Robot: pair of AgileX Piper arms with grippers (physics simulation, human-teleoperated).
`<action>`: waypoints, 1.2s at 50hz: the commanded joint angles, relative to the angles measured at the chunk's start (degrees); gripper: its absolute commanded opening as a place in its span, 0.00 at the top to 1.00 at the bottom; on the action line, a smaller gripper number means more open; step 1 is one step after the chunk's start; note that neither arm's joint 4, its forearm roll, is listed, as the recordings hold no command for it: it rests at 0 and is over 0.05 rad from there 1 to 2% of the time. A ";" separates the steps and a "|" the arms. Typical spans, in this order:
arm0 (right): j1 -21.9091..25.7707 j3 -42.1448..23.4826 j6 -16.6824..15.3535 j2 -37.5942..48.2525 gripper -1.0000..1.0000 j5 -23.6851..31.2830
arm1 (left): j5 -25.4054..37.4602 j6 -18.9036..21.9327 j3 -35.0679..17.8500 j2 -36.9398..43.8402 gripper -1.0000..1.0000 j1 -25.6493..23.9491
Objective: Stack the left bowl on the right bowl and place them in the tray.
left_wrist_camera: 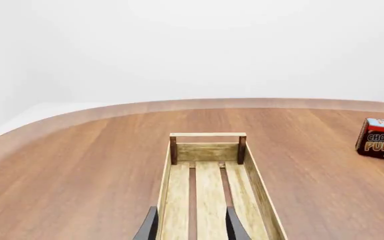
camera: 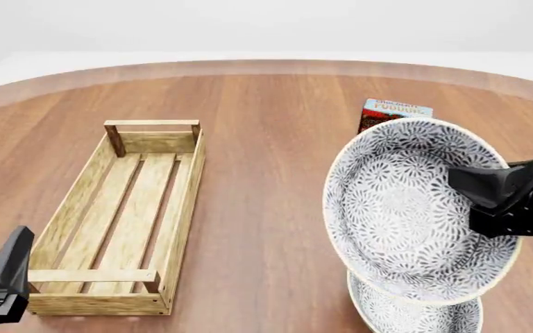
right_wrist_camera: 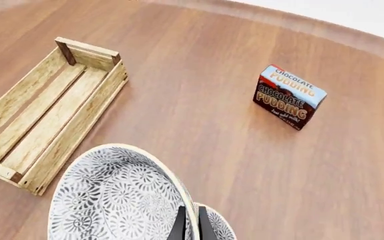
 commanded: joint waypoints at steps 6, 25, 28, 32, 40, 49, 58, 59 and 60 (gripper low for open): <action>-3.77 8.35 3.83 -11.28 1.00 2.08 | 0.00 0.00 0.00 0.00 0.00 0.00; -6.04 16.76 6.45 -12.85 1.00 -3.18 | 0.00 0.00 0.00 0.00 0.00 0.00; -6.17 17.73 6.67 -12.72 1.00 -4.08 | 0.00 0.00 0.00 0.00 0.00 0.00; -6.66 19.32 7.02 -12.38 1.00 -5.57 | 0.00 0.00 0.00 0.00 0.00 0.00; -7.22 20.45 7.17 -10.97 1.00 -7.75 | 0.00 0.00 0.00 0.00 0.00 0.00; -7.83 22.62 7.26 -9.66 1.00 -10.36 | 0.00 0.00 0.00 0.00 0.00 0.00; -8.39 24.74 7.75 -8.66 1.00 -12.79 | 0.00 0.00 0.00 0.00 0.00 0.00; -8.44 25.15 7.83 -8.61 1.00 -13.11 | 0.00 0.00 0.00 0.00 0.00 0.00; -8.78 25.42 7.85 -8.41 1.00 -13.54 | 0.00 0.00 0.00 0.00 0.00 0.00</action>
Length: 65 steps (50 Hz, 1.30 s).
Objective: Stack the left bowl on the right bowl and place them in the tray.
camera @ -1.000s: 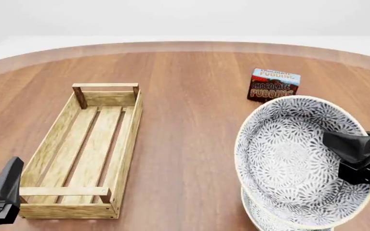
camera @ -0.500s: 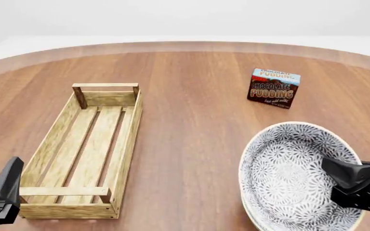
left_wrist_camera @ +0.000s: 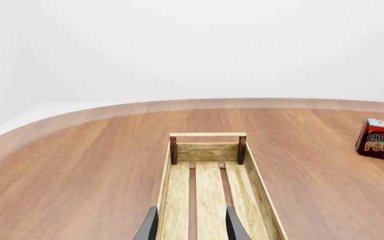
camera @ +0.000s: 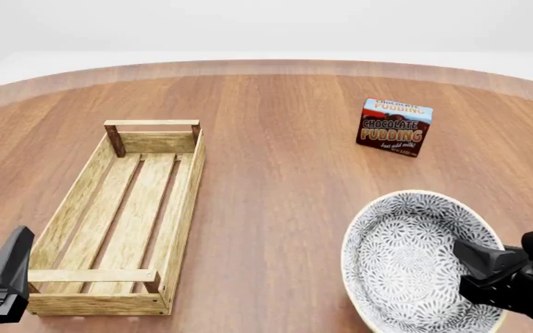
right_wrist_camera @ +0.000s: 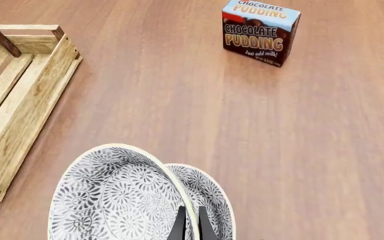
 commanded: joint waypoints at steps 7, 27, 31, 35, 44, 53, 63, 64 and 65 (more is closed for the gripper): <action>-1.70 4.36 0.42 3.24 1.00 -6.13 | 0.00 0.00 0.00 0.00 0.00 0.00; -3.22 6.45 -0.87 5.03 0.00 -9.54 | 0.00 0.00 0.00 0.00 0.00 0.00; -3.07 6.12 -0.84 5.14 0.00 -9.46 | 0.00 0.00 0.00 0.00 0.00 0.00; -3.01 6.27 -0.74 5.33 0.00 -9.83 | 0.00 0.00 0.00 0.00 0.00 0.00; -2.82 6.26 -0.60 5.33 0.00 -9.81 | 0.00 0.00 0.00 0.00 0.00 0.00; -3.46 5.72 -0.29 3.50 0.00 -6.36 | 0.00 0.00 0.00 0.00 0.00 0.00; -5.84 2.32 -0.60 -5.45 0.00 6.57 | 0.00 0.00 0.00 0.00 0.00 0.00; -5.57 2.03 -0.53 -6.75 0.00 8.61 | 0.00 0.00 0.00 0.00 0.00 0.00; -5.54 1.97 -0.53 -7.19 0.00 9.31 | 0.00 0.00 0.00 0.00 0.00 0.00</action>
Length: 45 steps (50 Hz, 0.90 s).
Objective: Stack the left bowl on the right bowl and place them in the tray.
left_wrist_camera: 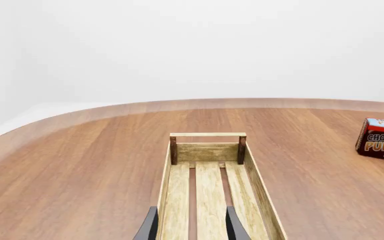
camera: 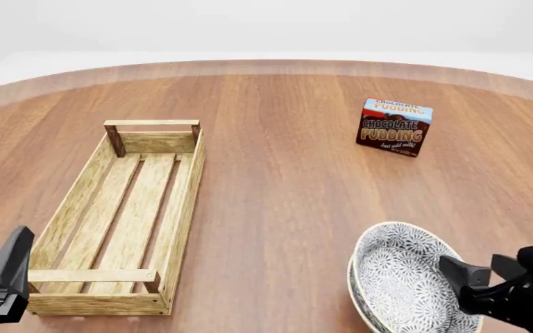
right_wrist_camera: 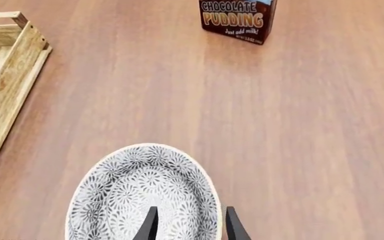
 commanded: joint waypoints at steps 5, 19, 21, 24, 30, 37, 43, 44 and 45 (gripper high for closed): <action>-0.91 -3.07 0.40 -10.45 0.00 14.98 | 0.00 0.00 0.00 0.00 0.00 0.00; 2.03 1.27 6.17 -17.04 0.00 18.14 | 0.00 0.00 0.00 0.00 0.00 0.00; 2.36 1.62 7.31 -18.14 0.00 18.42 | 0.00 0.00 0.00 0.00 0.00 0.00; 2.27 2.29 10.13 -20.91 0.00 18.90 | 0.00 0.00 0.00 0.00 0.00 0.00; 1.14 2.59 11.76 -20.66 0.00 16.93 | 0.00 0.00 0.00 0.00 0.00 0.00; -0.25 1.51 11.91 -18.35 0.00 14.85 | 0.00 0.00 0.00 0.00 0.00 0.00; -1.71 1.67 11.97 -15.91 0.00 12.17 | 0.00 0.00 0.00 0.00 0.00 0.00; -2.06 1.80 11.96 -14.99 0.00 11.20 | 0.00 0.00 0.00 0.00 0.00 0.00; -2.25 1.98 11.92 -14.22 0.00 10.32 | 0.00 0.00 0.00 0.00 0.00 0.00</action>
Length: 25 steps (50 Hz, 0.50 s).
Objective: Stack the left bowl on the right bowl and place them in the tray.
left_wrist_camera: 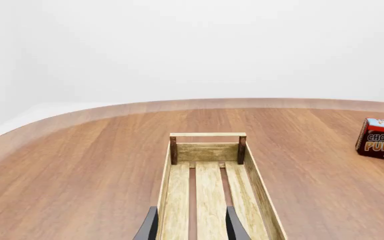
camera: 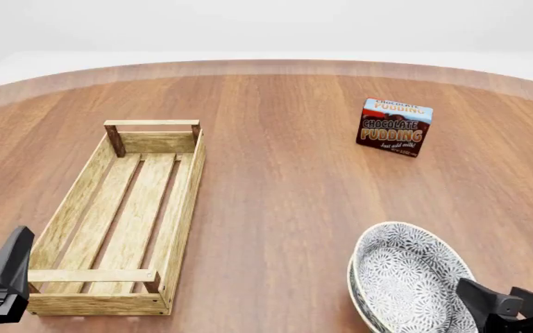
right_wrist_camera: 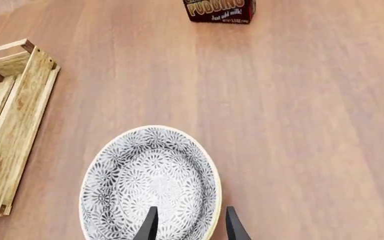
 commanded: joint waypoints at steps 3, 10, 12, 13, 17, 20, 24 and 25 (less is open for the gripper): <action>-2.05 1.30 1.43 4.29 0.00 -6.07 | 0.00 0.00 0.00 0.00 0.00 0.00; -1.23 6.71 2.66 7.92 0.00 -12.88 | 0.00 0.00 0.00 0.00 0.00 0.00; -1.07 7.72 2.87 8.67 0.00 -14.17 | 0.00 0.00 0.00 0.00 0.00 0.00; -1.14 8.54 2.91 9.72 0.00 -15.43 | 0.00 0.00 0.00 0.00 0.00 0.00; -1.09 8.92 3.13 10.15 0.00 -15.52 | 0.00 0.00 0.00 0.00 0.00 0.00; -1.11 8.92 3.10 9.58 0.00 -14.62 | 0.00 0.00 0.00 0.00 0.00 0.00; -1.16 8.95 3.35 9.20 0.00 -14.21 | 0.00 0.00 0.00 0.00 0.00 0.00; -1.13 8.95 3.42 9.42 0.00 -14.37 | 0.00 0.00 0.00 0.00 0.00 0.00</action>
